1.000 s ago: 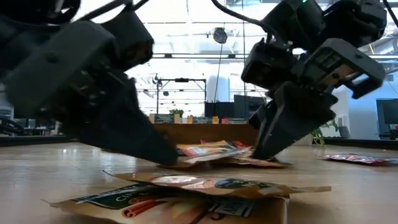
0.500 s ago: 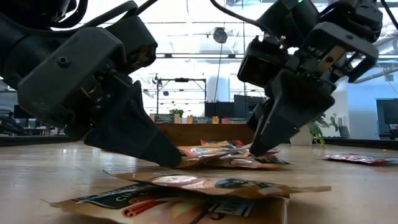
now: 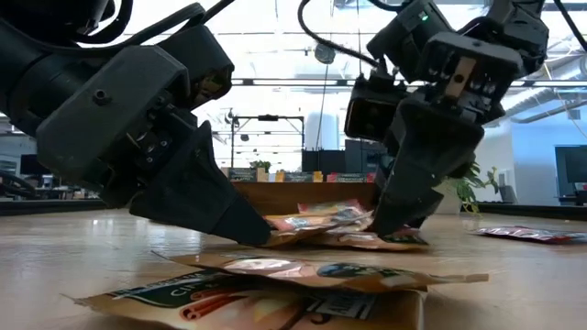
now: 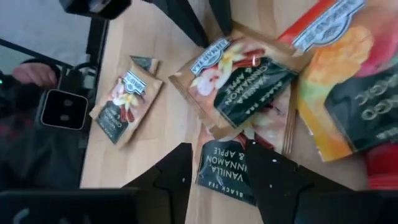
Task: Pick & Place Tea
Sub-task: Put the brown tea bag into the left section of the wooden organizer
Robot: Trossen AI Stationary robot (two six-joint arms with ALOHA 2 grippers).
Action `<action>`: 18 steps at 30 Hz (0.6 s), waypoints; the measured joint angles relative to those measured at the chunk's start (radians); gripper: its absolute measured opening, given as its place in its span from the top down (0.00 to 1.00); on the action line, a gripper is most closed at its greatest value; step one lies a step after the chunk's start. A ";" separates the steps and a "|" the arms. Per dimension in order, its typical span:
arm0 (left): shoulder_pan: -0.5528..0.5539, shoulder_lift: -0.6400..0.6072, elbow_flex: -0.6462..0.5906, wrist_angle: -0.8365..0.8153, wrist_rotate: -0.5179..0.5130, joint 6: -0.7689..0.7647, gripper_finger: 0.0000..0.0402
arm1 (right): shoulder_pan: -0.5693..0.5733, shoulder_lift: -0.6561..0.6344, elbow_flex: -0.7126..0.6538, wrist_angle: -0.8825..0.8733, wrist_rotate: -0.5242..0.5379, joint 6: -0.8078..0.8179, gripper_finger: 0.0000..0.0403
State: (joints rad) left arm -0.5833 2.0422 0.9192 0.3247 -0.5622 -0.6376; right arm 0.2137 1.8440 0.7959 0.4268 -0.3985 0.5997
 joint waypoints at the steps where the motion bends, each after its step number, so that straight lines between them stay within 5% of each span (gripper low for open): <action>1: 0.001 0.000 0.000 0.001 -0.002 0.000 0.78 | -0.002 0.002 0.001 -0.002 -0.006 0.012 0.66; 18: 0.002 0.001 -0.001 0.000 -0.016 0.014 0.78 | -0.058 0.017 0.002 -0.022 -0.080 0.187 0.67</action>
State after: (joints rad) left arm -0.5808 2.0430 0.9184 0.3249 -0.5785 -0.6238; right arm 0.1555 1.8606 0.7976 0.4044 -0.4782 0.7872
